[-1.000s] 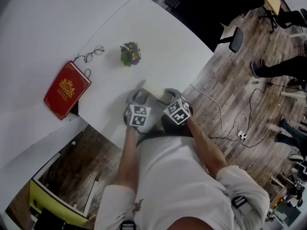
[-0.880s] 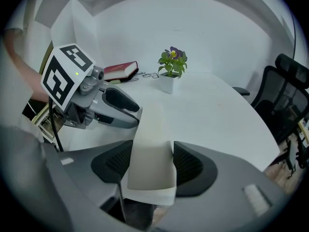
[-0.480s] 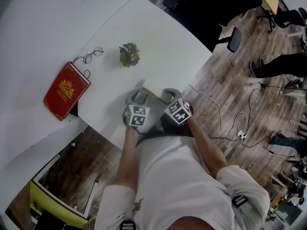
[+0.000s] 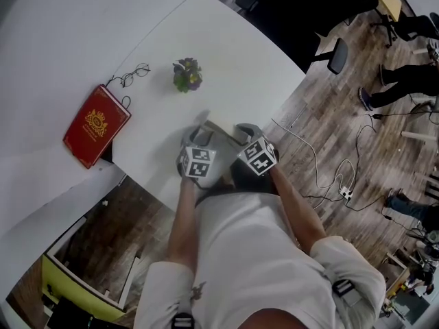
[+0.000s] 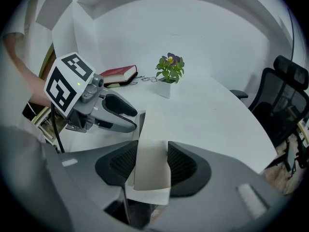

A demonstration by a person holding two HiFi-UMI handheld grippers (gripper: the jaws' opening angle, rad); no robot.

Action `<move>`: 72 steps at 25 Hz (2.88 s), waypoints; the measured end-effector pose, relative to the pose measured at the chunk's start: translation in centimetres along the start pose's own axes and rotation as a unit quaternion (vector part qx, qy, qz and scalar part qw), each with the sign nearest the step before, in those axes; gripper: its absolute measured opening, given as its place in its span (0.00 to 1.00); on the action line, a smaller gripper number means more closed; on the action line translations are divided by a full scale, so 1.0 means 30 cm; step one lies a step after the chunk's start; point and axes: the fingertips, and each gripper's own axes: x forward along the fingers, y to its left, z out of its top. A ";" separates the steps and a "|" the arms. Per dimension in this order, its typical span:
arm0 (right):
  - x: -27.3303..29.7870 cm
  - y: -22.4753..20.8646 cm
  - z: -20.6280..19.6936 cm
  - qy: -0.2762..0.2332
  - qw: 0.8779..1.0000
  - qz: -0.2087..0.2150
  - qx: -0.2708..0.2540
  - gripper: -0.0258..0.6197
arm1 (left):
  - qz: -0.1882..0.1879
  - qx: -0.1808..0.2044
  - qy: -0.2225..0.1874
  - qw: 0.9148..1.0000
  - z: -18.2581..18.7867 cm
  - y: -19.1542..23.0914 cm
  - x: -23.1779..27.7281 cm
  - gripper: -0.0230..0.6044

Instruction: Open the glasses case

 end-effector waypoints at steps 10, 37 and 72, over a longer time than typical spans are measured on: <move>-0.009 -0.013 0.011 -0.006 1.000 -0.001 -0.001 0.28 | 0.001 -0.001 0.000 1.000 0.002 0.004 -0.002 0.36; -0.022 -0.054 0.022 -0.012 1.000 -0.003 0.008 0.18 | 0.004 -0.009 -0.006 1.000 -0.007 0.009 0.011 0.36; -0.017 -0.130 0.046 -0.037 0.999 -0.016 0.023 0.10 | 0.002 -0.010 0.002 1.000 -0.002 0.005 0.003 0.36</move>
